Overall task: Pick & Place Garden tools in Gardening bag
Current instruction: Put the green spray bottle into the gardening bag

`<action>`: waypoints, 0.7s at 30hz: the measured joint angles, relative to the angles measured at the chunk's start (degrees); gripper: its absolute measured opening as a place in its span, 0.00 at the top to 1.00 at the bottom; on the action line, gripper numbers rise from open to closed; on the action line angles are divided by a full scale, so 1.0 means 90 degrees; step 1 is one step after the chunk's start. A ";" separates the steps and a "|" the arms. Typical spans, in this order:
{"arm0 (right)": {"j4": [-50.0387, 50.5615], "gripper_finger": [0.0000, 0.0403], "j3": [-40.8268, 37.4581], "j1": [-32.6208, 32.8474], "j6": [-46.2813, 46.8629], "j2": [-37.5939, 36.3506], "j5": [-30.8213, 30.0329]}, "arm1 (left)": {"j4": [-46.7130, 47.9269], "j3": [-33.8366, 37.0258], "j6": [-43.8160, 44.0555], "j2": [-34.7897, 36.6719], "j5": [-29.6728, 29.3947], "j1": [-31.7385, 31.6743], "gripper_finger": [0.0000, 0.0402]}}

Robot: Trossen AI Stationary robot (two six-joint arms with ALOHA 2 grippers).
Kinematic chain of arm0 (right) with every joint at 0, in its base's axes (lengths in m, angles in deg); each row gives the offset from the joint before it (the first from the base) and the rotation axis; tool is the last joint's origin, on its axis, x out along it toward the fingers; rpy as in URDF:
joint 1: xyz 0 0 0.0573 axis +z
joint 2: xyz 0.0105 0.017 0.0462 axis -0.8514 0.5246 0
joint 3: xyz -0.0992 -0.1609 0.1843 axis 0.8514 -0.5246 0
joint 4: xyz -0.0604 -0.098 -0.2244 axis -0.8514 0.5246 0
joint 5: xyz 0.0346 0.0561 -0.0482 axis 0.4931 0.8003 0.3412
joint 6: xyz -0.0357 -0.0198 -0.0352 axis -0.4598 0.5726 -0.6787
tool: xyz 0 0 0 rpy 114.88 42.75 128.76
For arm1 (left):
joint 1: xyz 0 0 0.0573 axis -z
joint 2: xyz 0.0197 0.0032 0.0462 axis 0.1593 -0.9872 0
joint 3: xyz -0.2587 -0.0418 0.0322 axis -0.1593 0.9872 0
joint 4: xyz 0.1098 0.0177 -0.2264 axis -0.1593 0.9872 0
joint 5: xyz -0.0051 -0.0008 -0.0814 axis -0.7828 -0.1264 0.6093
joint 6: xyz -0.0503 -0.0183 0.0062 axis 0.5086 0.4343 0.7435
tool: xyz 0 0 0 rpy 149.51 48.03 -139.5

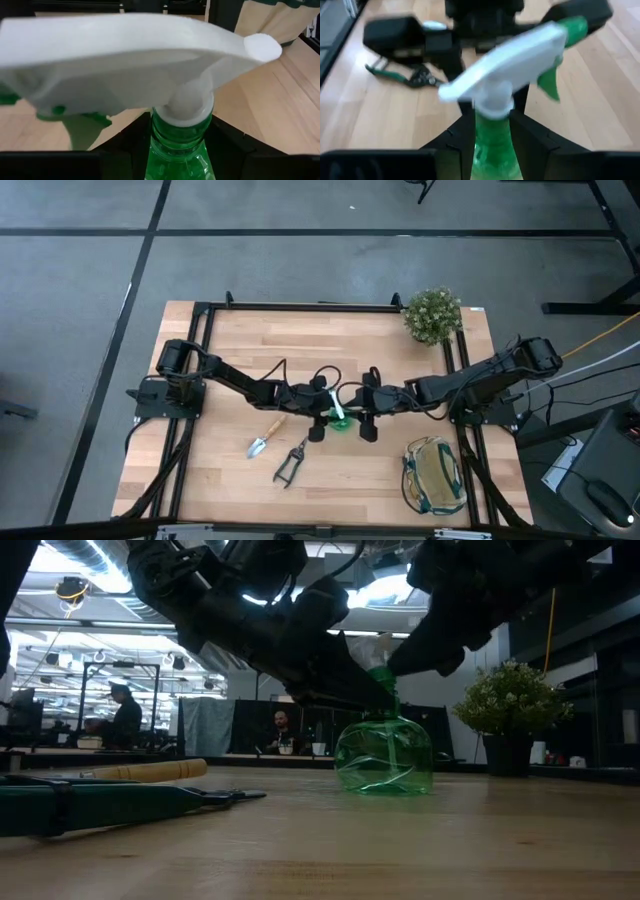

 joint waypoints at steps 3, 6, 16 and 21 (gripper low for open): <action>0.0235 0.70 -0.0014 0.0018 0.0002 -0.0187 0.0040 | 0.0001 0.0000 0.0056 -0.0001 -0.0045 -0.0015 0.62; 0.0591 0.70 -0.0010 0.0049 0.0002 -0.0317 0.0002 | 0.0010 0.0000 0.0059 -0.0003 -0.0090 -0.0028 0.62; -0.0623 0.70 -0.0005 -0.0007 0.0092 -0.0563 -0.0126 | 0.0008 0.0005 0.0076 -0.0005 -0.0111 -0.0019 0.62; -0.0703 0.64 -0.0007 -0.0152 0.0823 -0.0563 -0.0119 | 0.0008 0.0005 0.0115 -0.0005 -0.0116 -0.0017 0.61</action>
